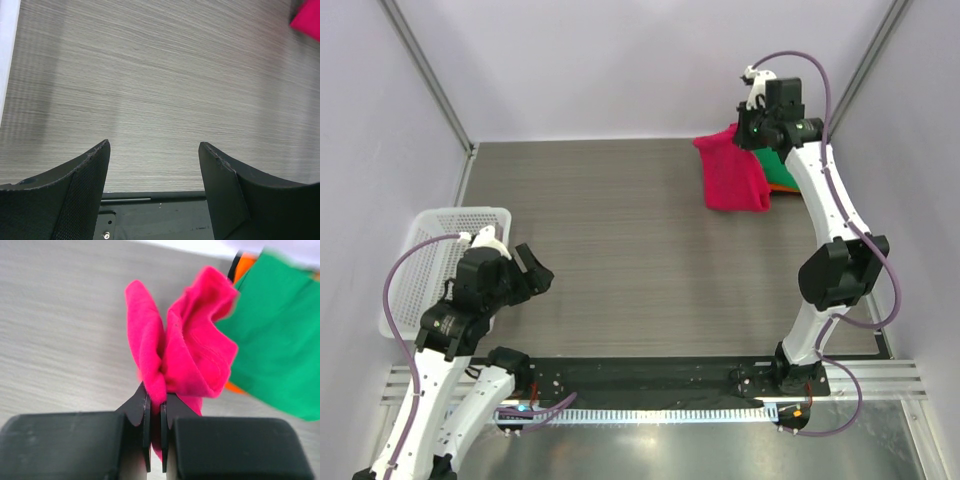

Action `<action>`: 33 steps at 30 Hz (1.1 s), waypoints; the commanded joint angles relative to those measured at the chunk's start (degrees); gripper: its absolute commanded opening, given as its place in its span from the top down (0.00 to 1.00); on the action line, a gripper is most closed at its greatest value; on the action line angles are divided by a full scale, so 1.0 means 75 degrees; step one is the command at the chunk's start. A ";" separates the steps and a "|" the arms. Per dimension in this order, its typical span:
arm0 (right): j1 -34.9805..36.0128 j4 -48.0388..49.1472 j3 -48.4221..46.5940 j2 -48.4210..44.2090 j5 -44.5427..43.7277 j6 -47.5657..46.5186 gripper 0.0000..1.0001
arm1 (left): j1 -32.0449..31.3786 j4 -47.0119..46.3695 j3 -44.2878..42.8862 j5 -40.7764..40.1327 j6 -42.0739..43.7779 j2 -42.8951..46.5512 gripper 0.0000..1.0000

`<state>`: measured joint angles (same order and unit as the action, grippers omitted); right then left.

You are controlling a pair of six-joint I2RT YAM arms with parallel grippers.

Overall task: Fold and stack the t-shirts
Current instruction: Neatly place the folded tshirt to the corner

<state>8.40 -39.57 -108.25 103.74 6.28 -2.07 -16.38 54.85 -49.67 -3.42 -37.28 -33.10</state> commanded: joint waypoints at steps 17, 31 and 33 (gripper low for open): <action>-0.0675 -0.0947 -0.3976 0.0499 0.0554 -0.0779 0.99 | 0.0005 -0.0364 0.0060 0.0140 0.0084 -0.0028 0.28; -0.2456 -0.0794 -0.4996 0.2432 0.2396 -0.0207 0.99 | -0.0007 -0.0329 0.0048 0.0175 0.0095 -0.0344 0.29; -0.2679 -0.0748 -0.5347 0.2749 0.2618 -0.0182 0.99 | -0.0007 -0.0317 0.0048 0.0186 0.0095 -0.0414 0.30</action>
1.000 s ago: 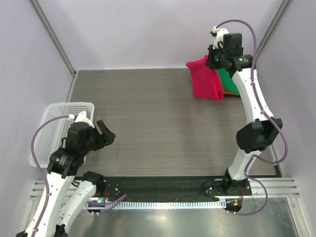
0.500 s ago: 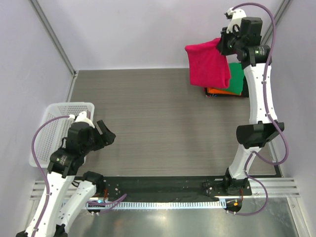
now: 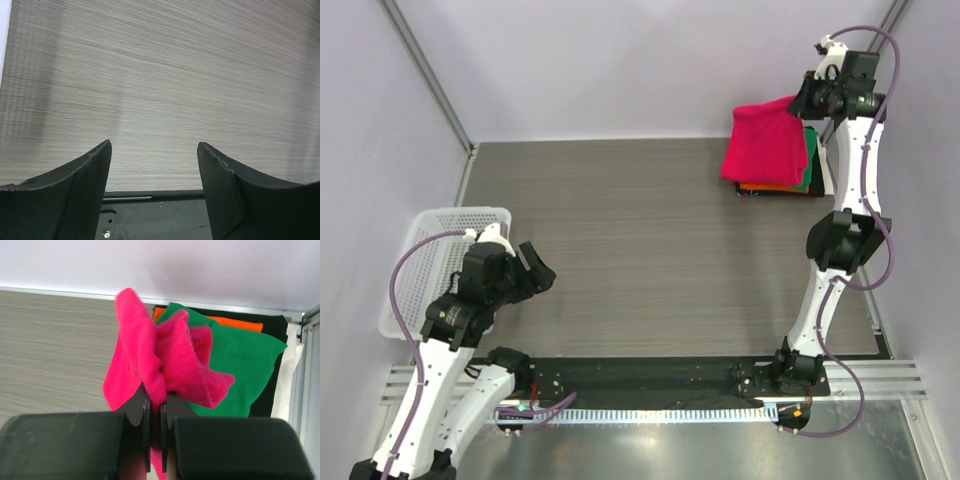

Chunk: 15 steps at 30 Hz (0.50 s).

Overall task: Fold and stack the t-shirts
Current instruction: Neatly place the folded tshirt to the corner

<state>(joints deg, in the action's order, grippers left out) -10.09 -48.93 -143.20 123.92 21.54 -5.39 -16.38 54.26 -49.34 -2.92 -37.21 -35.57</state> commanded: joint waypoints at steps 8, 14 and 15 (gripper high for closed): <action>-0.0682 0.1203 -0.0899 0.0586 0.1065 0.0202 0.99 | -0.0007 -0.0204 -0.0007 0.0026 0.0063 -0.0249 0.30; -0.1045 0.1706 -0.1063 0.1277 0.1440 0.0320 0.99 | -0.0019 -0.0180 -0.0007 -0.0021 0.0040 -0.0296 0.30; -0.1092 0.1742 -0.1087 0.1394 0.1475 0.0343 0.99 | -0.0019 -0.0180 -0.0007 -0.0033 0.0040 -0.0319 0.30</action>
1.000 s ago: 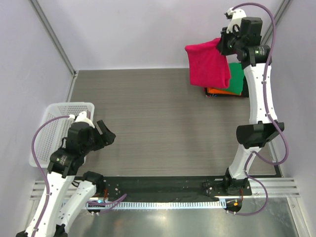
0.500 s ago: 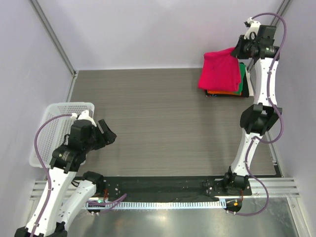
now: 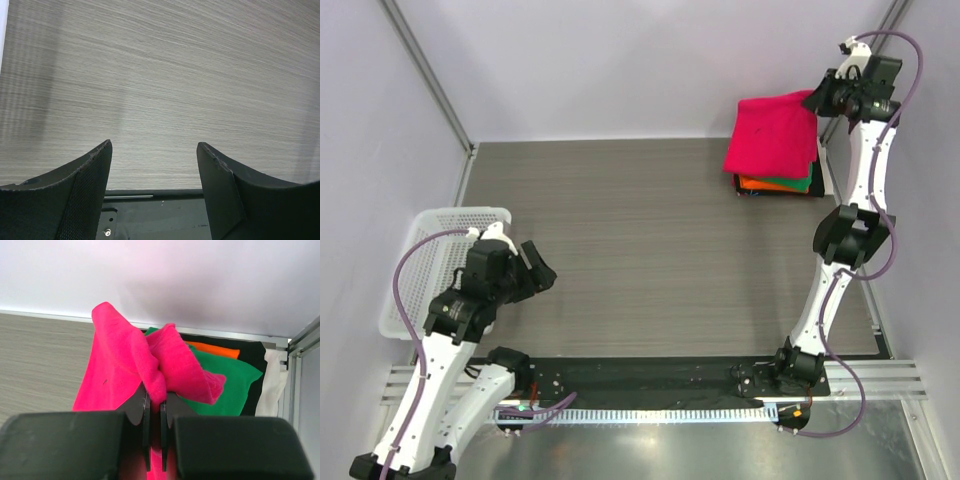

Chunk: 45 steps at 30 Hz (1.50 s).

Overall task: Fold and stack the t-shirts
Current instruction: Neatly place the folded tshirt to the corner, then reset both grippers

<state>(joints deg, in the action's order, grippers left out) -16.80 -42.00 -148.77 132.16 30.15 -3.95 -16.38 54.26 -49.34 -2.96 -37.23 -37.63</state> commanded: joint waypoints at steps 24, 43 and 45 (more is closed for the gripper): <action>-0.0280 0.2389 0.1143 0.0018 -0.4229 0.1075 0.00 | -0.0019 -0.0203 0.0005 -0.0074 0.0019 0.0141 0.30; -0.0022 0.2693 0.7680 -0.6212 -0.1092 0.4218 0.00 | -0.0019 -0.0309 0.0028 -0.0109 0.0031 0.0739 0.29; 0.0048 0.2729 0.8453 -0.6988 -0.1032 0.4148 0.00 | -0.0007 -0.0309 0.0028 -0.0109 0.0031 0.0798 0.29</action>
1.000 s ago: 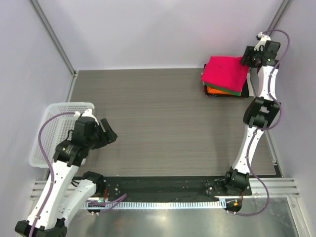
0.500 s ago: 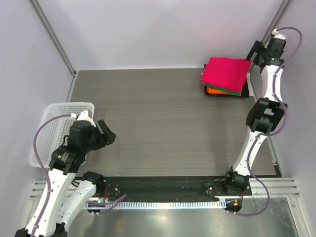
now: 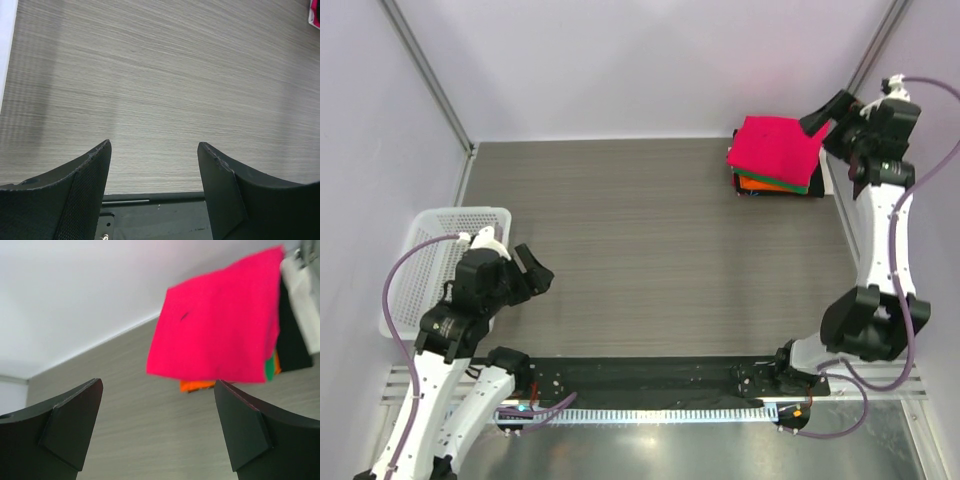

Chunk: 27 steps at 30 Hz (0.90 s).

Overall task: Fold and stack the t-shirts
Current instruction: Reset both grippers

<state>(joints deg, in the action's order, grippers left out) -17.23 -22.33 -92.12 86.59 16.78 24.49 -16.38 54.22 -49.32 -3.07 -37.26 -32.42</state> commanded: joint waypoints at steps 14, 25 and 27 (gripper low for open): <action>0.0960 -0.1919 0.5485 -0.6001 -0.0970 0.2886 0.00 | 0.0005 -0.0501 0.0107 -0.1335 -0.0200 0.0011 0.24; 0.1571 -0.3257 0.7407 -0.8752 0.0118 0.3461 0.00 | 0.0005 -0.5392 0.3535 -0.4710 0.1460 0.0889 0.06; 0.1664 -0.3246 0.7279 -0.8966 0.0248 0.3380 0.00 | 0.0005 -0.6345 0.4030 -0.4840 0.2452 0.1007 0.06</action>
<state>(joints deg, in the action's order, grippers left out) -5.56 -46.78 -36.03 22.09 15.14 48.69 -16.38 25.15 -22.41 -31.68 -29.67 -26.26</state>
